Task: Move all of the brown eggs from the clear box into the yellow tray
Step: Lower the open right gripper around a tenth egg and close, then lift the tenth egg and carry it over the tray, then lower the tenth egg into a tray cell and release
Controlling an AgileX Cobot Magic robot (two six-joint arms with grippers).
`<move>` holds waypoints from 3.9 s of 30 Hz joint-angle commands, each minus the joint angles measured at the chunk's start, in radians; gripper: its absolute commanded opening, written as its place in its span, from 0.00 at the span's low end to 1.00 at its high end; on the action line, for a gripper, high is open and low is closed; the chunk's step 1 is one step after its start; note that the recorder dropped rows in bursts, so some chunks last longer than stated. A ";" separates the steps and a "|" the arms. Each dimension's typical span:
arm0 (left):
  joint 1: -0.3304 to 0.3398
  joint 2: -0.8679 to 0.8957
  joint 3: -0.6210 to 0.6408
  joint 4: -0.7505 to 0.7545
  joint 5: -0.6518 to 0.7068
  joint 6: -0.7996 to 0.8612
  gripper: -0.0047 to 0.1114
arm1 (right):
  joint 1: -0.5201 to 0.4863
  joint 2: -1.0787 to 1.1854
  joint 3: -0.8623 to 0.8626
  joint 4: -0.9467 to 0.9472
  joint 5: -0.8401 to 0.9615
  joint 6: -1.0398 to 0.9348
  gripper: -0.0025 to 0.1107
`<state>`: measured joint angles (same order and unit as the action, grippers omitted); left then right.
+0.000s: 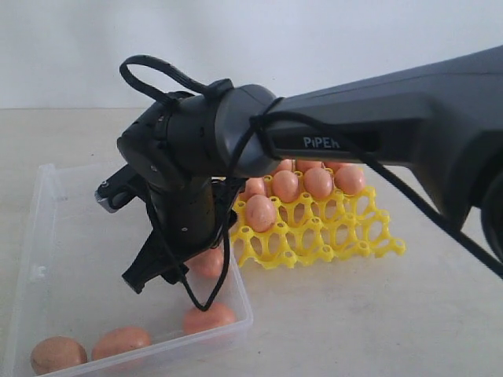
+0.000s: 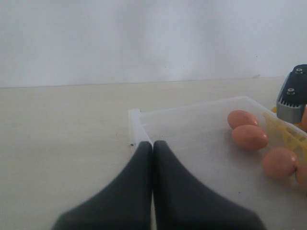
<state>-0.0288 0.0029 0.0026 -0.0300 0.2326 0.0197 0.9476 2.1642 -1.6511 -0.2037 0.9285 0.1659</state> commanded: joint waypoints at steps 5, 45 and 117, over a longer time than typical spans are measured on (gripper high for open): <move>-0.004 -0.003 -0.003 -0.005 -0.001 0.001 0.00 | 0.000 0.018 -0.006 0.000 0.009 0.006 0.57; -0.004 -0.003 -0.003 -0.005 -0.001 0.001 0.00 | -0.094 -0.373 0.464 -0.107 -0.702 0.212 0.03; -0.004 -0.003 -0.003 -0.005 -0.001 0.001 0.00 | -0.288 -0.337 0.861 0.823 -1.291 -0.781 0.03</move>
<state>-0.0288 0.0029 0.0026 -0.0300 0.2326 0.0197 0.6587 1.8265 -0.7856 0.6207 -0.3430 -0.6257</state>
